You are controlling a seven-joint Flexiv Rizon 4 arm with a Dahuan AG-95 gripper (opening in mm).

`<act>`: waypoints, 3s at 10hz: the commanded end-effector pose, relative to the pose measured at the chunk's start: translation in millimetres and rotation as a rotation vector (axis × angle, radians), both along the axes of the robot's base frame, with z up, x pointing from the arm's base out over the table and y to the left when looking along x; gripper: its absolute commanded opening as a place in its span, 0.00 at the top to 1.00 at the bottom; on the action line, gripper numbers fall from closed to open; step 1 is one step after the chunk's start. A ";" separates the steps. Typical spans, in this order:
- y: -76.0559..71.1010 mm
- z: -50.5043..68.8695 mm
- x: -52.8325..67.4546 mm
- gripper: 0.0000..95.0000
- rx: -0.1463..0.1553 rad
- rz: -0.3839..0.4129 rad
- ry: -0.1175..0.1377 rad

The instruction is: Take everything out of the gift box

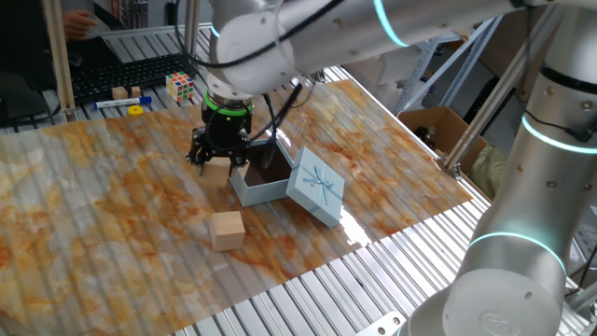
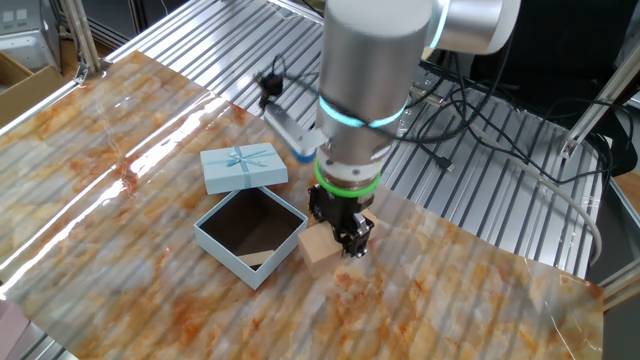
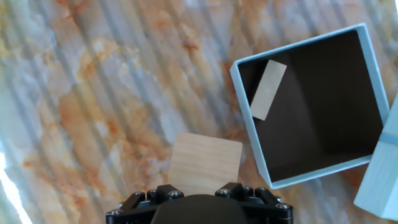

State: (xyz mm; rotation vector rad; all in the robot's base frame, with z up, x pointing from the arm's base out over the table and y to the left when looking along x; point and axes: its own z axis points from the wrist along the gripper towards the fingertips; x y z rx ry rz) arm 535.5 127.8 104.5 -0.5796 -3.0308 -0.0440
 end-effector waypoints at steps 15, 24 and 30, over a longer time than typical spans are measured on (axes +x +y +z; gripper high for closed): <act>15.3 -53.9 18.7 1.00 -0.002 -0.044 0.011; 18.5 -74.5 21.4 0.20 -0.010 -0.120 0.013; 17.2 -66.2 22.9 0.00 -0.004 -0.166 0.075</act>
